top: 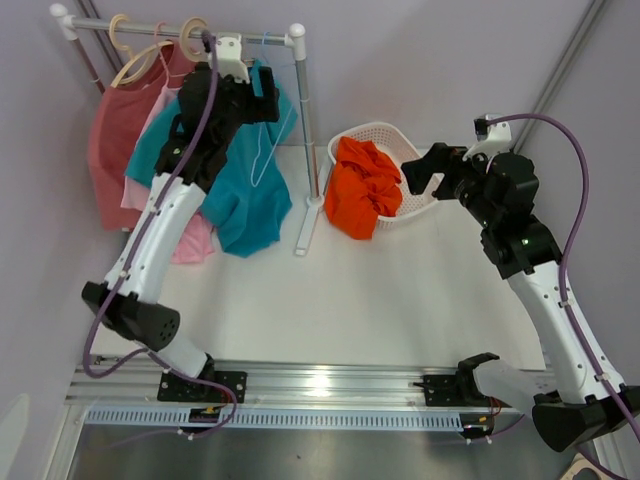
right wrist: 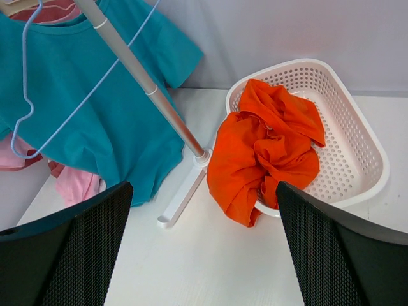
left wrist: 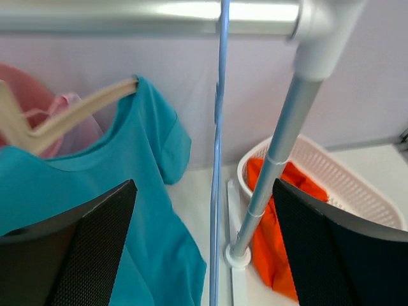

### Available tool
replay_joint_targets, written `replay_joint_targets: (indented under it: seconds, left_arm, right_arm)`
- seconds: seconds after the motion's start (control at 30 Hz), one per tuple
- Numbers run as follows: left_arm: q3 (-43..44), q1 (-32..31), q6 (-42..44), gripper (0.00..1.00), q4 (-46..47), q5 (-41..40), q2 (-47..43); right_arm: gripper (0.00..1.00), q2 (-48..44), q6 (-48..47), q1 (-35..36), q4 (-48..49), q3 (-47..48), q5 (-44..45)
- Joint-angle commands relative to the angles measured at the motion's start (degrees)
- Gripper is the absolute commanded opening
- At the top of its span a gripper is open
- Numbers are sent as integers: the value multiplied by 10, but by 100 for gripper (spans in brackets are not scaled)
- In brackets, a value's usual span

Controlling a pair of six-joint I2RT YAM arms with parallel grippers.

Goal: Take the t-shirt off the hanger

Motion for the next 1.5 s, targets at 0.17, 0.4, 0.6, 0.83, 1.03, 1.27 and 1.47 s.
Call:
replay_joint_targets:
  seconds: [0.17,0.4,0.6,0.83,1.03,1.27,1.47]
  left_arm:
    - [-22,61,5,96,6,50,-106]
    - [-57,168,-2,100,34,170,-101]
    - [-38,259,-49,98,64,339,-50]
    - [51,263,-37,94,58,370,34]
    - [49,263,-48,91,130,383,58]
    - [170,263,-46,54,79,378,142]
    - [184,262,-50,22,98,399,163]
  right_arm:
    - [99,6,10,2,31,-11,-41]
    - [100,20,11,2,40,-7,-55]
    - [99,45,1,-1,30,21,-63]
    - [99,67,-2,-2,43,37,-75]
    - [99,81,-9,-4,48,37,-78]
    - [99,102,-14,-8,50,47,-85]
    - [99,110,-14,-9,51,50,-84]
